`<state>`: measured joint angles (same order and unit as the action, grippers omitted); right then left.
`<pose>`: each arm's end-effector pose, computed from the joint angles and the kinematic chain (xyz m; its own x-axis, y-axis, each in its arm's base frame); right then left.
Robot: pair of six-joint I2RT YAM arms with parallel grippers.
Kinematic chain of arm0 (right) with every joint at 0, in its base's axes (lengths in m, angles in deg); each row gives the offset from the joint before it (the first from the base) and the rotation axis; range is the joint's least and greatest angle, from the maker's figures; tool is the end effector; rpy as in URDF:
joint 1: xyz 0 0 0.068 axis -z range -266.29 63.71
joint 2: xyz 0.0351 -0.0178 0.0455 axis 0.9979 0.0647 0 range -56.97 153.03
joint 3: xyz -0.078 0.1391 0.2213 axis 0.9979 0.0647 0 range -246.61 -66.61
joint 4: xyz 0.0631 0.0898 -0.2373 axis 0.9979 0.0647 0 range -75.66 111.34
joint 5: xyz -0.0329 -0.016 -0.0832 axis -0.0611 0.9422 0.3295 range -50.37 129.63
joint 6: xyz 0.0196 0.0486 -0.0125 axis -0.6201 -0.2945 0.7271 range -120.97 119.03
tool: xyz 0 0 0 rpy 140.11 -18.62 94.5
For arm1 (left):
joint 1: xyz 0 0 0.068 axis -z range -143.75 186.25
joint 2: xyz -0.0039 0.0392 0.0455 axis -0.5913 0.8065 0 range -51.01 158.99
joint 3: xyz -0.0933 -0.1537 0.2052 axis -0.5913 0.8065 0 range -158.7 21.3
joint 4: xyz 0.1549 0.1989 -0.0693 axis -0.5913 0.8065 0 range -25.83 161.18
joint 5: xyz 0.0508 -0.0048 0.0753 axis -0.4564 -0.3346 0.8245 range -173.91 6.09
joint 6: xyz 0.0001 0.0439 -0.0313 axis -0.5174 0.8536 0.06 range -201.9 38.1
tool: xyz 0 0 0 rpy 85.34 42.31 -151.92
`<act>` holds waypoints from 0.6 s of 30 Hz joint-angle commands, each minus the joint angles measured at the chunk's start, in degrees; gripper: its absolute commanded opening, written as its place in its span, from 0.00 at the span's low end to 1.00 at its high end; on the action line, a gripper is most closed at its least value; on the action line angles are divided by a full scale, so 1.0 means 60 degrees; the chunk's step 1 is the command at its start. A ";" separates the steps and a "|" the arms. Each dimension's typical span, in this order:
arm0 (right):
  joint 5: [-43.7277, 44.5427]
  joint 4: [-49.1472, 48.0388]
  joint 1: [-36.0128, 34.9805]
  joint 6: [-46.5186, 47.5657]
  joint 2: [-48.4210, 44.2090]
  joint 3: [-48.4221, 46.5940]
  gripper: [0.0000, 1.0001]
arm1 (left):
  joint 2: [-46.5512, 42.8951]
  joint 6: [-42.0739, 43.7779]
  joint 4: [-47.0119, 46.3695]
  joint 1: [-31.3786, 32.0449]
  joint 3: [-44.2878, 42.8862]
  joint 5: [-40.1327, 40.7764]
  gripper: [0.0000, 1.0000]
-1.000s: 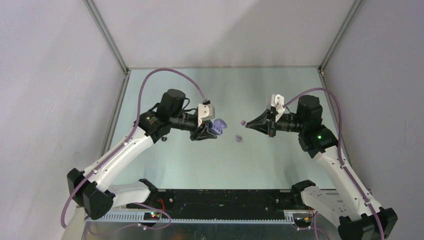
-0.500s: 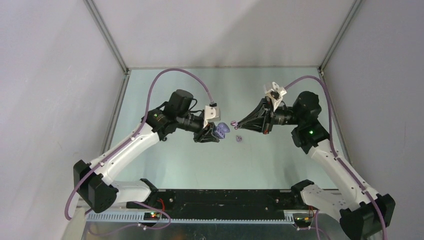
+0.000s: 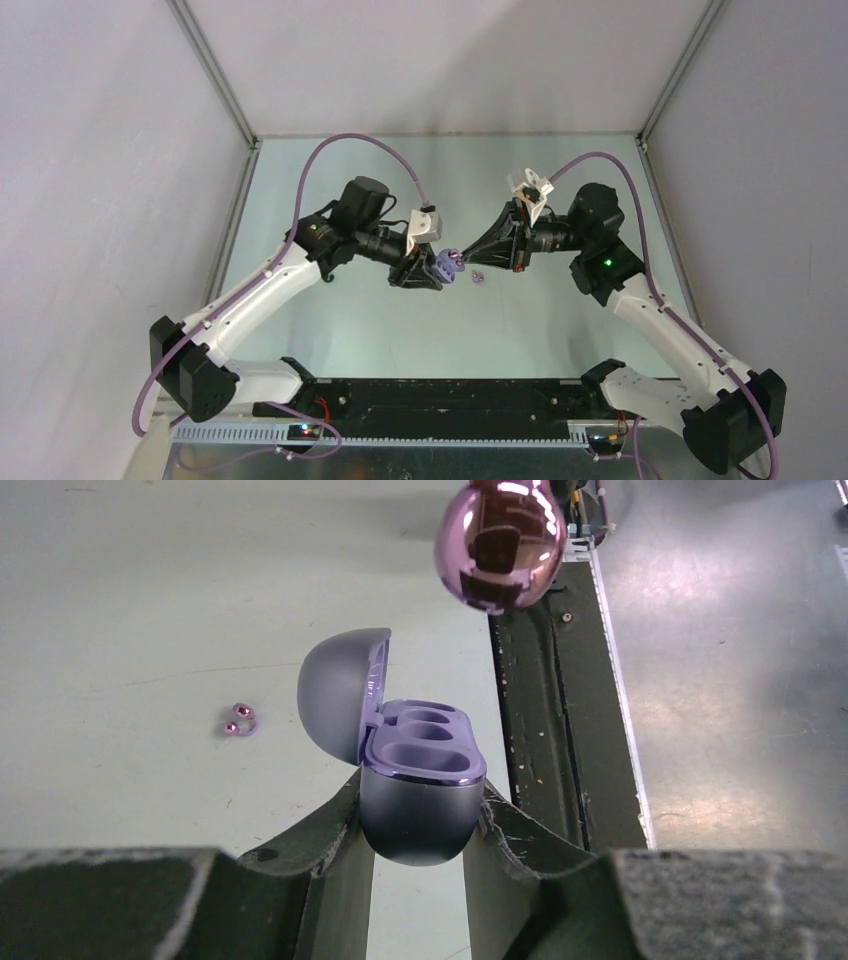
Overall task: Insert the wireless bluetooth earbuds into the charging case
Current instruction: Place the earbud in the charging case.
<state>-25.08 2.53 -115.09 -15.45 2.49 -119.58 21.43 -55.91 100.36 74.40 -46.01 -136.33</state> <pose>0.1816 0.1365 0.3810 -0.1700 0.0284 -0.9850 -0.9834 -0.0687 0.1678 0.1884 -0.1837 0.3398 -0.0963 0.4156 -0.9045 0.9869 -0.0782 -0.1410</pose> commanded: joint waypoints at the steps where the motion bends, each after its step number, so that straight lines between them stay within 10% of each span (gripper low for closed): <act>1: 0.0268 0.0180 -0.0224 0.0742 -0.0023 -0.0283 0.04 | 0.0016 -0.0171 -0.0028 0.0072 -0.0523 -0.0633 0.07; 18: 0.0791 0.0763 -0.0690 0.1628 0.0088 -0.0279 0.04 | 0.0013 -0.0487 -0.0174 0.0040 -0.0580 -0.1003 0.06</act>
<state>-21.62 7.25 -118.47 -7.58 2.67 -119.58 21.76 -57.94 100.71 74.42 -47.47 -140.01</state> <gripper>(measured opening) 0.042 0.363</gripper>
